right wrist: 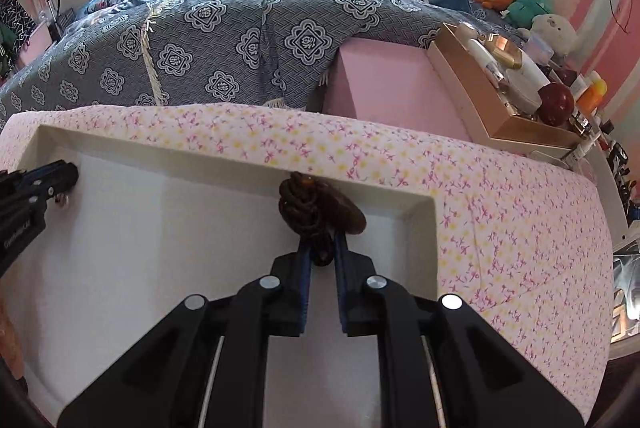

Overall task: Organize jewelry
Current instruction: 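Carry the keychain in the left tool while the right tool carries the pendant cord over the white tray, then open the left tool to drop the keychain while the right tool releases the pendant into the tray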

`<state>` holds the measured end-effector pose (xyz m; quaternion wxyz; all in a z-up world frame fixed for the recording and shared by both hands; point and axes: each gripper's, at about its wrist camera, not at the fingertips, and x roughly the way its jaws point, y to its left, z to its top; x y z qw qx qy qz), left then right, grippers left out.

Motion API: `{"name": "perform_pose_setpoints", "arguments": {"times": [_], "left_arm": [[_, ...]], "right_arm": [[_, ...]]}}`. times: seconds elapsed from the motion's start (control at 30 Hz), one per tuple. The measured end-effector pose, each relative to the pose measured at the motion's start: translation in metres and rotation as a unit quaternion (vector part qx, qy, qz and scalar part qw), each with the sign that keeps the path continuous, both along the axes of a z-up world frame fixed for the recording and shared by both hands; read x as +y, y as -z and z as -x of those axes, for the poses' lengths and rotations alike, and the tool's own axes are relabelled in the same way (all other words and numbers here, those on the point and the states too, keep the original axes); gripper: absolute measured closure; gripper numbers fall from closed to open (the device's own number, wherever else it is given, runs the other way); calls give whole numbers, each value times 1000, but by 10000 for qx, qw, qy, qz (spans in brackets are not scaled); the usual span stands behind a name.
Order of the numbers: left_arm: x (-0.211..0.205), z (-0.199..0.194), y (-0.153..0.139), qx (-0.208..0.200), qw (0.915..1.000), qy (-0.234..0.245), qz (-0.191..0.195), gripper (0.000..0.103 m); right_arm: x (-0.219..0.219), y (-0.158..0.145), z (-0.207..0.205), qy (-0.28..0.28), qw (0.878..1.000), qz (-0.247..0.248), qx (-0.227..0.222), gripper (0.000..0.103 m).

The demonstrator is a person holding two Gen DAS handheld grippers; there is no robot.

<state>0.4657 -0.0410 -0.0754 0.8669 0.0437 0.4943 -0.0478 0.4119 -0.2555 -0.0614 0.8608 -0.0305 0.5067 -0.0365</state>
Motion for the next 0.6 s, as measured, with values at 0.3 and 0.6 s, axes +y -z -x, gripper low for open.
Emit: {"name": "perform_pose_setpoints", "arguments": {"times": [0.3, 0.6], "left_arm": [[-7, 7, 1, -25, 10000, 4, -84, 70], [-6, 13, -12, 8, 10000, -57, -42, 49]], "right_arm": [[-9, 0, -8, -154, 9999, -40, -45, 70], [-7, -18, 1, -399, 9989, -204, -148, 61]]}}
